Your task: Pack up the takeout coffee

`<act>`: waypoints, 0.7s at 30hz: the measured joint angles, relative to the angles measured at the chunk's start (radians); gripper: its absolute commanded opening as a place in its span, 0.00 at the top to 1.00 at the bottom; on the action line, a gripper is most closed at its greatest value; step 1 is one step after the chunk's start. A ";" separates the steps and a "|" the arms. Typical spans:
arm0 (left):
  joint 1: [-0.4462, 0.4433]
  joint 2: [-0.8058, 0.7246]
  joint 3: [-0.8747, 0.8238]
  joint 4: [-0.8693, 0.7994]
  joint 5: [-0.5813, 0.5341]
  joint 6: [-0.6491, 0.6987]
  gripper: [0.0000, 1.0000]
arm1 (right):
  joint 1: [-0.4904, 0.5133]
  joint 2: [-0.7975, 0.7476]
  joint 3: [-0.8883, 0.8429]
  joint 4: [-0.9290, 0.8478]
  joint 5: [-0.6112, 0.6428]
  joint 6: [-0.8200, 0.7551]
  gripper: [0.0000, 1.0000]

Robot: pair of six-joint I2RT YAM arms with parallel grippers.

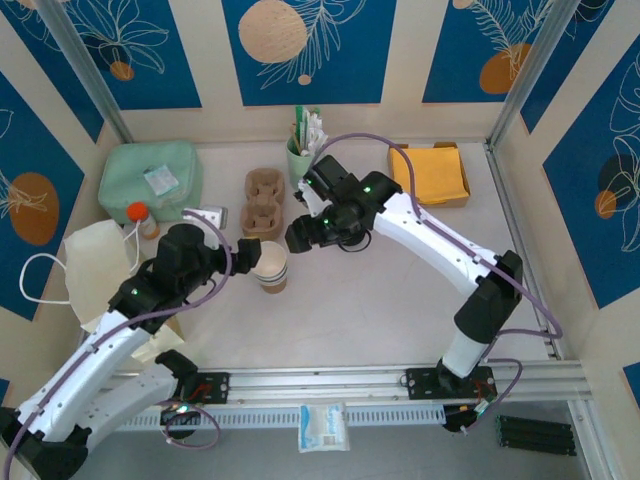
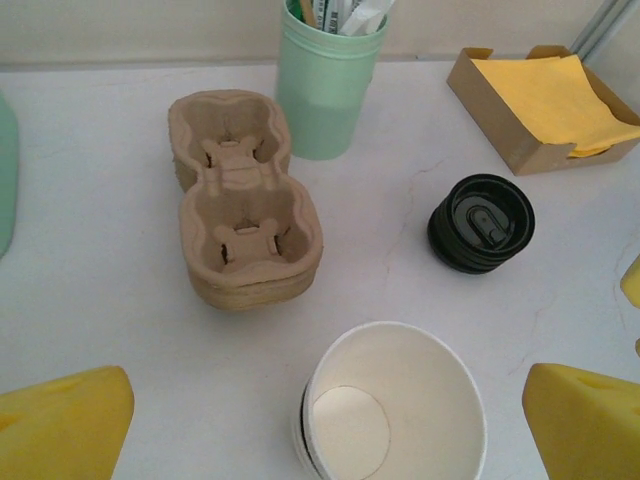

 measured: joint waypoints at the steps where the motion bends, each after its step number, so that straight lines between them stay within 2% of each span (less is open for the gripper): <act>1: 0.000 -0.006 -0.002 -0.002 -0.008 0.000 0.01 | 0.003 0.012 0.013 -0.006 -0.004 -0.003 0.38; 13: 0.000 -0.039 -0.029 -0.023 -0.071 -0.016 0.01 | 0.023 0.187 0.139 -0.046 -0.032 -0.032 0.56; 21: 0.000 -0.054 -0.034 -0.027 -0.077 -0.023 0.00 | 0.032 0.287 0.223 -0.066 -0.032 -0.039 0.58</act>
